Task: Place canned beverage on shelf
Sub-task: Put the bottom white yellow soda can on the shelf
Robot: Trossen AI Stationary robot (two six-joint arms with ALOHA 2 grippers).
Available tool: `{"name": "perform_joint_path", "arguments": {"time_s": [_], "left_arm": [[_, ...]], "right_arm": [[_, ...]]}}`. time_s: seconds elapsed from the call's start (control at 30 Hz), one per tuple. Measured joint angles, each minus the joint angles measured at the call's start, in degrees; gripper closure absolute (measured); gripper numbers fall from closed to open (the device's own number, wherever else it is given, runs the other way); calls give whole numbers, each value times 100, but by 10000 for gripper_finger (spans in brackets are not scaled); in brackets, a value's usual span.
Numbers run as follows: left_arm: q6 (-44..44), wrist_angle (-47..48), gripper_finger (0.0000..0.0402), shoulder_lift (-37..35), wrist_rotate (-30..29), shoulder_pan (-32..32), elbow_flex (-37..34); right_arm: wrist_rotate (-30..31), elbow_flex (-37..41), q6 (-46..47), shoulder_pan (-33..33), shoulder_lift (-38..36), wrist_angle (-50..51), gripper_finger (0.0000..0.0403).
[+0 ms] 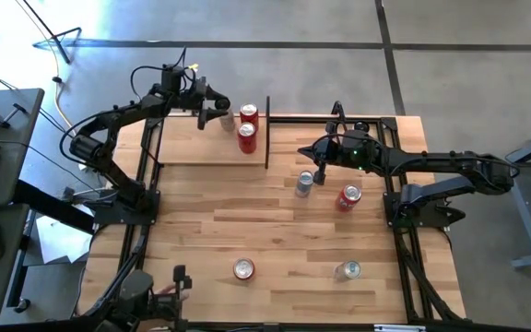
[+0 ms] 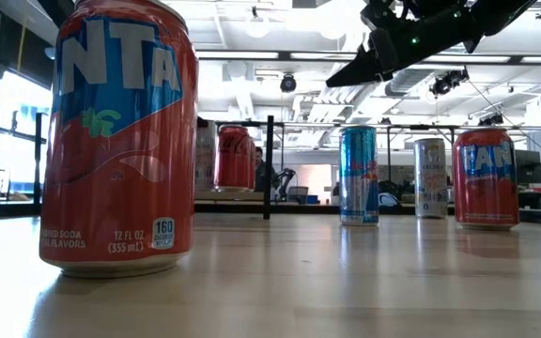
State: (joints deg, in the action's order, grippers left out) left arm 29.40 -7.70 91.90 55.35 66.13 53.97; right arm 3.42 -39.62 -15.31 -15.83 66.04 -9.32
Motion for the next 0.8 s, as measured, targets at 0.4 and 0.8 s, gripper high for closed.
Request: {"name": "perform_joint_path", "arguments": {"time_s": [0.4, 0.8], "left_arm": [[-148, -135, 118, 2, -84, 1, -4], [-386, -228, 116, -145, -50, -4, -4]], "right_arm": [[0, 0, 43, -1, 0, -2, 403], [0, -1, 33, 0, -1, -44, 403]]}}
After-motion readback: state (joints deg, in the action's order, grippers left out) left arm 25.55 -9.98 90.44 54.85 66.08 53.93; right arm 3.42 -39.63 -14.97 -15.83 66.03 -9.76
